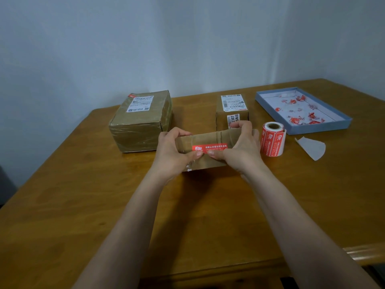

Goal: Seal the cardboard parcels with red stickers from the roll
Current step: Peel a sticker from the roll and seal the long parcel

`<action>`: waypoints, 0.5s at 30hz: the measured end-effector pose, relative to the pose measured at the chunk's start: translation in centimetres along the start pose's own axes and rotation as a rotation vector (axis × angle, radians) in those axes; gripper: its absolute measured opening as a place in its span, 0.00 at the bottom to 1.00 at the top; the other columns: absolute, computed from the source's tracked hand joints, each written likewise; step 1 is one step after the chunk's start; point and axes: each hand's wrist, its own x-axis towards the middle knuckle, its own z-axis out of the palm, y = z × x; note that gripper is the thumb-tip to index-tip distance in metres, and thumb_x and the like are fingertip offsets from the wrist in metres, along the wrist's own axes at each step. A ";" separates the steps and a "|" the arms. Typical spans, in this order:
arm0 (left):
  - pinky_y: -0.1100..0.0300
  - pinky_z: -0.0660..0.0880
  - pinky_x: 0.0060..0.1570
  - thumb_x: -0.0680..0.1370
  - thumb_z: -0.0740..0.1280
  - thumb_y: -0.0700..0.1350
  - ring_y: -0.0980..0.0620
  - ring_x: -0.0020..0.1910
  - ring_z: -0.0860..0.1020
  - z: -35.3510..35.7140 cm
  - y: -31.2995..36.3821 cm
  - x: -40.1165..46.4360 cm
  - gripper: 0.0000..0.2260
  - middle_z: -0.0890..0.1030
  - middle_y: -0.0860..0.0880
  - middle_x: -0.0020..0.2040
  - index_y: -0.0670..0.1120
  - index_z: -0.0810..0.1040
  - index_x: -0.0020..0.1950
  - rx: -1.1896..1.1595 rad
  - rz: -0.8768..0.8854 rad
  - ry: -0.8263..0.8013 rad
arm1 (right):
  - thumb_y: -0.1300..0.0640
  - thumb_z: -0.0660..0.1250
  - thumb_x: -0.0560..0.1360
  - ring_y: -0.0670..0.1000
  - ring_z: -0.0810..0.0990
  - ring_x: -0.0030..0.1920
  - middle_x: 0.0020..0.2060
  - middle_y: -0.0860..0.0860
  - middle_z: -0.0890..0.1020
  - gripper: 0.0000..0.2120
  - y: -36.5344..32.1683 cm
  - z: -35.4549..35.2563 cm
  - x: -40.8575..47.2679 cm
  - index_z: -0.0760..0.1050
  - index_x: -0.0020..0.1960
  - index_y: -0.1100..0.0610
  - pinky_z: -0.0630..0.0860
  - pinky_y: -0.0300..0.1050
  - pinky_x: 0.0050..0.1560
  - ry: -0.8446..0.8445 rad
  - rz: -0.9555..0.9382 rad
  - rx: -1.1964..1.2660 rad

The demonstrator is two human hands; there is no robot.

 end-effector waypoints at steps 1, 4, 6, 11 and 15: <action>0.52 0.80 0.54 0.68 0.78 0.41 0.52 0.56 0.72 0.0 0.0 0.0 0.22 0.68 0.49 0.59 0.50 0.75 0.59 0.005 -0.004 -0.005 | 0.53 0.81 0.61 0.55 0.64 0.67 0.64 0.49 0.64 0.38 0.1 0.0 0.0 0.60 0.61 0.42 0.73 0.57 0.62 -0.012 0.006 0.024; 0.49 0.80 0.54 0.69 0.78 0.41 0.51 0.57 0.72 -0.1 -0.2 0.2 0.21 0.68 0.49 0.59 0.50 0.75 0.58 -0.008 -0.023 -0.013 | 0.58 0.81 0.62 0.54 0.67 0.63 0.59 0.47 0.64 0.35 0.2 -0.2 0.3 0.63 0.58 0.42 0.79 0.57 0.53 -0.039 0.020 0.112; 0.48 0.80 0.53 0.69 0.78 0.40 0.49 0.58 0.72 -0.1 -0.3 0.3 0.21 0.68 0.49 0.58 0.50 0.76 0.58 -0.033 -0.036 -0.014 | 0.59 0.80 0.64 0.50 0.67 0.59 0.60 0.47 0.65 0.32 0.2 -0.5 0.4 0.65 0.58 0.43 0.80 0.52 0.50 -0.049 0.008 0.111; 0.51 0.81 0.52 0.69 0.77 0.38 0.49 0.59 0.74 -0.4 -0.4 0.4 0.20 0.70 0.48 0.59 0.50 0.77 0.57 -0.048 -0.037 -0.014 | 0.58 0.78 0.66 0.49 0.70 0.57 0.58 0.46 0.69 0.28 0.6 -1.3 0.5 0.67 0.57 0.42 0.78 0.48 0.50 -0.044 -0.019 0.079; 0.52 0.81 0.50 0.69 0.77 0.37 0.47 0.58 0.75 -0.9 -0.7 0.7 0.19 0.72 0.46 0.60 0.52 0.78 0.56 -0.067 -0.050 -0.042 | 0.60 0.77 0.67 0.51 0.72 0.59 0.58 0.47 0.72 0.26 0.8 -1.4 0.6 0.70 0.57 0.42 0.79 0.55 0.54 -0.050 -0.023 0.085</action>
